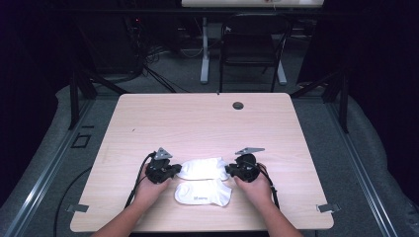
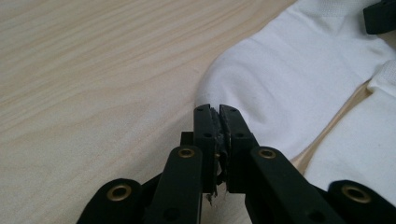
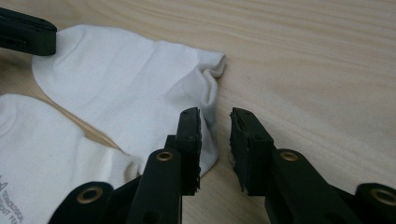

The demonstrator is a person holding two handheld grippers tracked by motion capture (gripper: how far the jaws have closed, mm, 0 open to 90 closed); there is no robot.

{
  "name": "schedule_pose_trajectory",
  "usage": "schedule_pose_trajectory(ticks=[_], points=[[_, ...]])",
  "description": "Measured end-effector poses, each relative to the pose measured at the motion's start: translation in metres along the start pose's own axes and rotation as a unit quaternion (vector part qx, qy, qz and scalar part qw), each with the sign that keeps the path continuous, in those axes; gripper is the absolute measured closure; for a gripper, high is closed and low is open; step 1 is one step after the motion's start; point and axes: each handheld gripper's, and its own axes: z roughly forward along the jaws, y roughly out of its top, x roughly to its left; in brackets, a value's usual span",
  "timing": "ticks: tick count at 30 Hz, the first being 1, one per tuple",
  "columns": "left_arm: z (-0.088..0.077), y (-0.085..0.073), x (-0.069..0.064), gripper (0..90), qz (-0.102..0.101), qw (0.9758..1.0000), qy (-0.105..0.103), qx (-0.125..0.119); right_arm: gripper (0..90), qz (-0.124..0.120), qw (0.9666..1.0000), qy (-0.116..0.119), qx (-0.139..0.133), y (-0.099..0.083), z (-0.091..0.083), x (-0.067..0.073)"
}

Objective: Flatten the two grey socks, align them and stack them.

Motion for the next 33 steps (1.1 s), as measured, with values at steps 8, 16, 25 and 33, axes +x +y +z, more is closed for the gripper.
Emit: schedule_pose_trajectory(ticks=[8,16,25,33], points=[[0.0025,-0.0003,-0.0013,79.8,0.000,1.0000,0.002,0.001,73.0,0.000,1.0000,0.009,0.003,0.0005,0.0039,0.0031],[0.0035,0.0002,-0.0035,86.4,0.005,1.0000,0.005,0.002,83.0,-0.002,0.9999,0.008,0.007,0.0006,0.0045,0.0033],[0.0029,0.0023,-0.0018,87.5,-0.003,1.0000,0.005,0.000,86.6,0.005,0.9997,0.020,-0.009,0.0046,0.0001,0.0034],[-0.0020,0.0080,-0.0029,87.6,-0.002,1.0000,0.002,-0.008,86.8,0.004,0.9994,0.026,-0.022,0.0088,-0.0045,0.0052]])
